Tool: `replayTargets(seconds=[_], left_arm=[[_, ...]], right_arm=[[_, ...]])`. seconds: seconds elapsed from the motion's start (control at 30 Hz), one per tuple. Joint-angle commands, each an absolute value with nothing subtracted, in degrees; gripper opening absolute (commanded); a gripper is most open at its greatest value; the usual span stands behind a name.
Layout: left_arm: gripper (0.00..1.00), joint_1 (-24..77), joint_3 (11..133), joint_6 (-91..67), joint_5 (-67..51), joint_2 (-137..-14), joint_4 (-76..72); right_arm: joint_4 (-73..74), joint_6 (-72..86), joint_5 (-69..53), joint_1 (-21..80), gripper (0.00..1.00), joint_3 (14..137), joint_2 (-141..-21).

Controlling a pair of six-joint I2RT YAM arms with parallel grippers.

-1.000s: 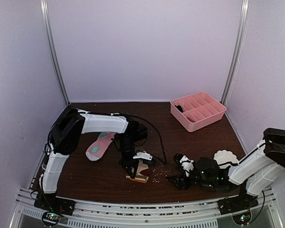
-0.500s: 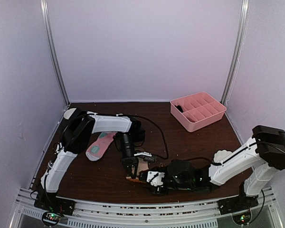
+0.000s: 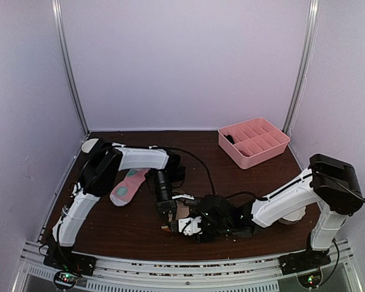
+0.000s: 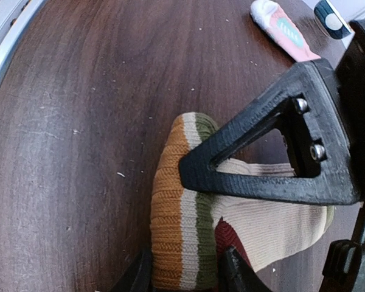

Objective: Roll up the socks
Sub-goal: Roll the sock at the center of the board.

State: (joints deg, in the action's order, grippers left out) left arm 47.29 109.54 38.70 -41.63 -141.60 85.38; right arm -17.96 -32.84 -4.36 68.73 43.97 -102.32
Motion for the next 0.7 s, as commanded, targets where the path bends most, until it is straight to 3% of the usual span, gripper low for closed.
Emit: replayTargets(seconds=[0.0, 0.17, 0.23, 0.4, 0.57, 0.67], left_arm=[[0.0, 46.78, 109.3, 37.57, -33.88, -145.36, 78.97], [0.0, 46.67, 109.83, 37.11, -33.19, -145.73, 78.93], [0.0, 46.69, 109.86, 37.09, -33.07, -145.65, 79.01], [0.31, 46.27, 107.47, 35.95, -31.87, -142.56, 75.62], [0.61, 44.04, 97.74, 34.17, -34.33, -133.02, 65.89], [0.63, 43.24, 90.67, 34.77, -34.5, -126.35, 59.44]], right_arm=[[-14.86, -34.44, -6.01, 68.43, 0.35, 46.36, -103.9], [-13.45, -34.28, -7.21, 68.46, 0.37, 46.91, -104.19], [-13.96, -33.48, -6.99, 68.38, 0.29, 46.83, -104.32], [-13.81, -28.16, -9.14, 66.79, 0.01, 47.61, -105.36], [-12.38, -20.06, -17.04, 63.08, 0.0, 47.98, -107.01], [-11.32, -15.81, -22.24, 61.4, 0.0, 48.09, -108.04]])
